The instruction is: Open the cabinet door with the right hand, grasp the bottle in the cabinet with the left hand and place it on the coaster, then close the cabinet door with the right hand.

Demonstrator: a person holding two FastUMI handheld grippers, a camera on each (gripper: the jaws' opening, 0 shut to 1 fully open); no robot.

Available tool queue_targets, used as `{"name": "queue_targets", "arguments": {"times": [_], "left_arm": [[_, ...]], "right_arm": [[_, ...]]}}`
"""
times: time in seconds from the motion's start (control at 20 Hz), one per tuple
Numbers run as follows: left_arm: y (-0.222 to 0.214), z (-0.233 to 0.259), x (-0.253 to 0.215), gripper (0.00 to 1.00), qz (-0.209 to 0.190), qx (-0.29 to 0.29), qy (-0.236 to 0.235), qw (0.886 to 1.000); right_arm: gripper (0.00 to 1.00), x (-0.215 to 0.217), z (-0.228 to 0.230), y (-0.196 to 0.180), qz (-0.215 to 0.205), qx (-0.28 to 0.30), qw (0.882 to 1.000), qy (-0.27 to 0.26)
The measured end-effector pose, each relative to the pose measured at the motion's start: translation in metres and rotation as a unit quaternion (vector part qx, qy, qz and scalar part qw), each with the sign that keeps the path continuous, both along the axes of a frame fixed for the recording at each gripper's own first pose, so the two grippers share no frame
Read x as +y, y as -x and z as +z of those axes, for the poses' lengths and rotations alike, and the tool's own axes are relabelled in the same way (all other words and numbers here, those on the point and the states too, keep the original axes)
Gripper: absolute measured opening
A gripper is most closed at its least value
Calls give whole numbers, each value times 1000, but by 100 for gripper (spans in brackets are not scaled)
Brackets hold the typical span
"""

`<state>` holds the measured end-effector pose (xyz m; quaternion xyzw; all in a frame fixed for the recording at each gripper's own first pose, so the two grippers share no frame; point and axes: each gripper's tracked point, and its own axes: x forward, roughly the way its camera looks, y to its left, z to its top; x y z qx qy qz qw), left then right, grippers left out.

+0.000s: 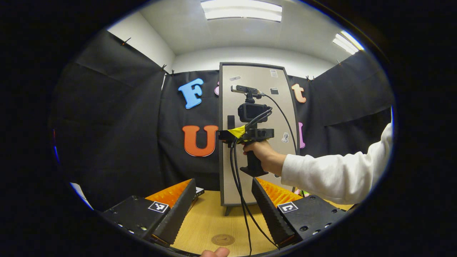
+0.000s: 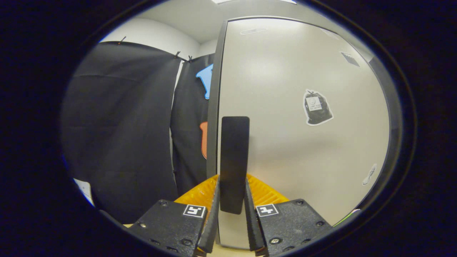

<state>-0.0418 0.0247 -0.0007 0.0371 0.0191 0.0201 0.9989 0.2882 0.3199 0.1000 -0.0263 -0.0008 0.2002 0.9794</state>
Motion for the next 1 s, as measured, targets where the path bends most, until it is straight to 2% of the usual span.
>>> {"name": "queue_targets", "arguments": {"times": [0.2,0.4,1.0], "left_arm": [[0,-1,-1,95,1,2,2,1000],[0,2,-2,95,-1,-3,-1,1000],[-5,-3,11,95,-11,-9,10,1000]], "right_arm": [[31,-1,-1,-1,12,11,1000,-5],[23,-2,-1,-2,1,11,1000,4],[21,-9,-2,20,17,30,999,1]]}}
